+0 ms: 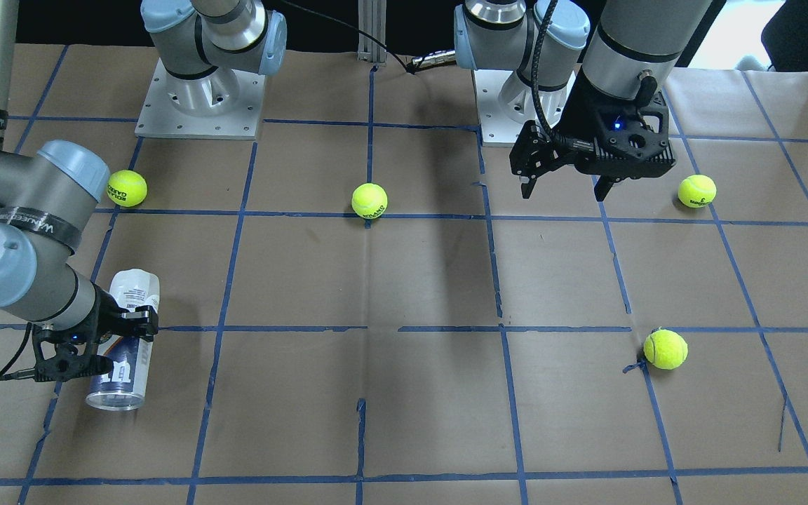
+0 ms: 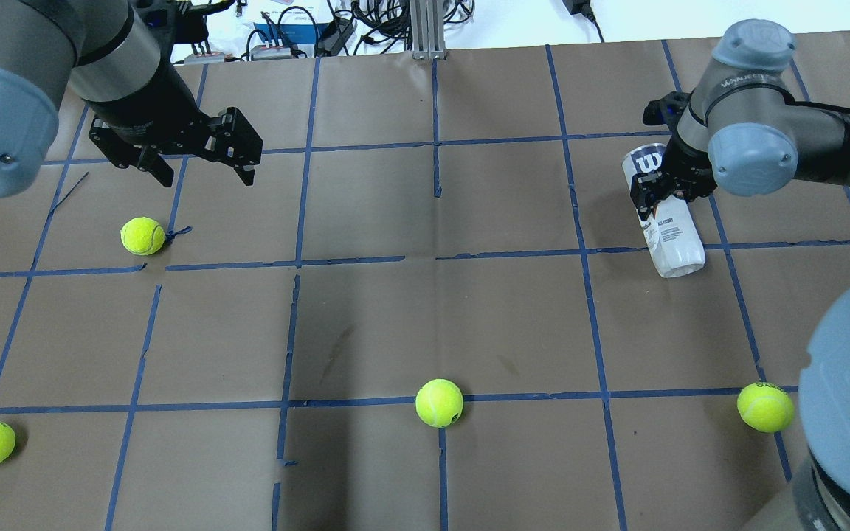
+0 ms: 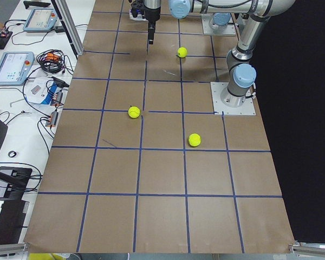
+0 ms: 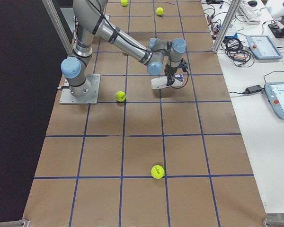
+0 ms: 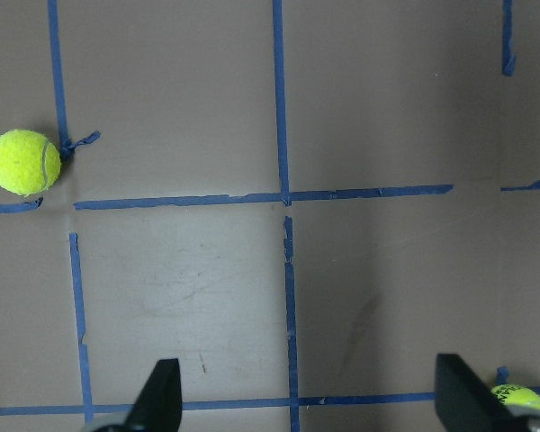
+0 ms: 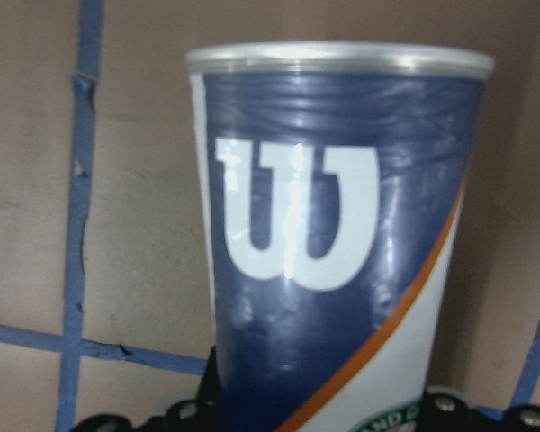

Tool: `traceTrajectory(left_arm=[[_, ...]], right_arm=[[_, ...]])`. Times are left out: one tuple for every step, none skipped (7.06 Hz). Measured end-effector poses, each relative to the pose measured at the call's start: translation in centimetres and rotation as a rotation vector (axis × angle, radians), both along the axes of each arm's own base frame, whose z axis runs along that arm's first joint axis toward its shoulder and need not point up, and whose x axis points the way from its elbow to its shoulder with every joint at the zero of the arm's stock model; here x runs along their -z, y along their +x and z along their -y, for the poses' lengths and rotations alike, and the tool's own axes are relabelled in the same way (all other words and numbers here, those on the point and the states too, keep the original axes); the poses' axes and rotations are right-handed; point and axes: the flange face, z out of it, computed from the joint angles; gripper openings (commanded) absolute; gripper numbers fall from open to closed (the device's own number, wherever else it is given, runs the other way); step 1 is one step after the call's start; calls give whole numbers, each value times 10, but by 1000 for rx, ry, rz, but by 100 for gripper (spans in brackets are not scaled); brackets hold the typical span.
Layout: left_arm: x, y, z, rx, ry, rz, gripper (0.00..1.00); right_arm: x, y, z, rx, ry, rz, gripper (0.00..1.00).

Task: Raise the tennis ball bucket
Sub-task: 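Carry the can with the right gripper toward the table center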

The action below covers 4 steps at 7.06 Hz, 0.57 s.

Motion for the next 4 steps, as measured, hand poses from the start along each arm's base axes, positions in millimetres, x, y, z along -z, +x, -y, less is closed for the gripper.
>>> traceTrajectory(left_arm=[[2, 0, 0, 1, 2, -1, 100], [3, -1, 1, 2, 2, -1, 100], [3, 0, 2, 2, 0, -2, 100], [3, 0, 2, 2, -2, -1, 100]], right_arm=[[-31, 49, 6, -155, -64, -8, 60], [-56, 105, 7, -343, -125, -15, 60], [-70, 156, 6, -537, -183, -26, 61], [-71, 201, 5, -741, -240, -42, 62]])
